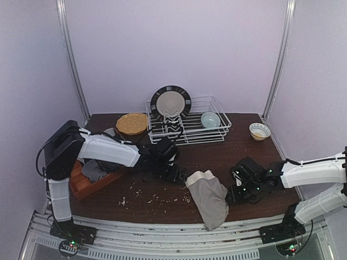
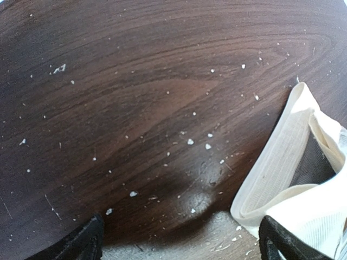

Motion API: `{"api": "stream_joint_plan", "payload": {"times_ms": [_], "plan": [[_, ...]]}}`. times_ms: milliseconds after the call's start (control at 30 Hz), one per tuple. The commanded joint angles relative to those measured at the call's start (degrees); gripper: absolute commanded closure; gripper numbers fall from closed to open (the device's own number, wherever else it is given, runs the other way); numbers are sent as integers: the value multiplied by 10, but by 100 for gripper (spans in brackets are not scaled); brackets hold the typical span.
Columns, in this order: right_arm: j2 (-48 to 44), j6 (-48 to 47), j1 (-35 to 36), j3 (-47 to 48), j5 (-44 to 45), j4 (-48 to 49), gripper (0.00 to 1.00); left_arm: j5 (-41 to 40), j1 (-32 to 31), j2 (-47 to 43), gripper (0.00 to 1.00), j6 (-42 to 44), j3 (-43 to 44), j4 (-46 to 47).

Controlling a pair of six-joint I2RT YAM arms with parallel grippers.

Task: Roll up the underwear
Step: Smooth out the underwear at the center of the board.

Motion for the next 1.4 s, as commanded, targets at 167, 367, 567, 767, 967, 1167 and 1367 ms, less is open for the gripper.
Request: {"api": "stream_joint_plan", "payload": {"times_ms": [167,367,567,767,967,1167,1367], "plan": [[-83,-17,4,33,38,-2,64,-52,-27,-52,2,32,25,-69],[-20,-22,3,63,31,48,74,-1,-58,-45,2,42,84,-64],[33,-17,2,80,12,88,76,78,-62,4,2,41,99,-22],[23,-35,2,85,22,73,75,45,-56,58,2,32,85,-27],[13,-56,2,111,50,61,75,6,-39,49,2,-4,30,-17],[87,-81,3,175,50,68,88,-10,-39,33,2,-14,4,-28],[198,-92,2,214,51,72,96,-22,-39,-7,2,-5,-19,-42]]}}
